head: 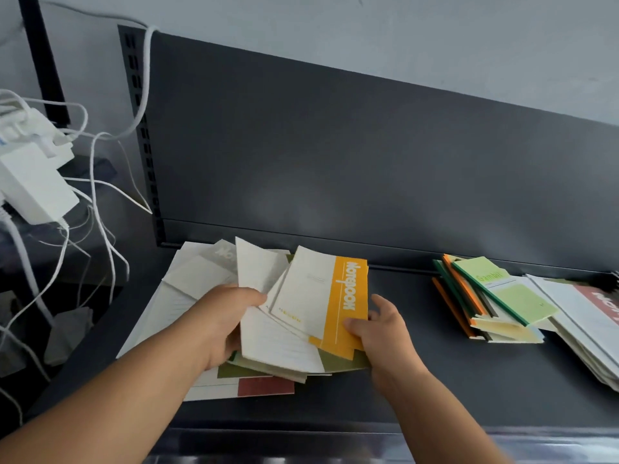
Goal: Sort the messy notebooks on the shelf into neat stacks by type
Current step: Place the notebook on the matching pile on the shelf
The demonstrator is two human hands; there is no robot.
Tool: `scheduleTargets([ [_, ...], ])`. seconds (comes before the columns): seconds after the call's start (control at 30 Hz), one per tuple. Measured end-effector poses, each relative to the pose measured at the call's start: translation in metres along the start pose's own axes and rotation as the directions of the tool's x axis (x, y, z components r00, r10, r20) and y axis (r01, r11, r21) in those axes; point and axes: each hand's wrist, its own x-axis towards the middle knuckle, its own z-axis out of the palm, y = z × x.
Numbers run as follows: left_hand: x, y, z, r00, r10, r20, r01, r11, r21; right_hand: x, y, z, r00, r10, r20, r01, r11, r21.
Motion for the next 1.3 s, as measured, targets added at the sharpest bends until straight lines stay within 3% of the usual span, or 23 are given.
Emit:
scheduleTargets([
  [0.1, 0.0, -0.002, 0.005, 0.997, 0.029, 0.069, -0.031, 0.999, 0.016, -0.004, -0.005, -0.007, 1.0, -0.021, -0.022, 0.023, 0.996, 0.082],
  [0.33, 0.001, 0.008, 0.028, 0.971, 0.227, 0.075, -0.225, 0.974, -0.034, -0.01, -0.017, -0.048, 0.984, -0.092, -0.155, 0.118, 0.979, 0.165],
  [0.77, -0.021, 0.018, 0.123, 0.938, 0.292, 0.185, -0.285, 0.956, -0.065, -0.018, -0.015, -0.16, 0.948, -0.109, -0.298, 0.2, 0.935, 0.294],
  [1.3, -0.075, -0.04, 0.392, 0.899, 0.3, 0.318, -0.293, 0.953, -0.072, -0.036, 0.03, -0.443, 0.9, -0.109, -0.423, 0.261, 0.91, 0.321],
])
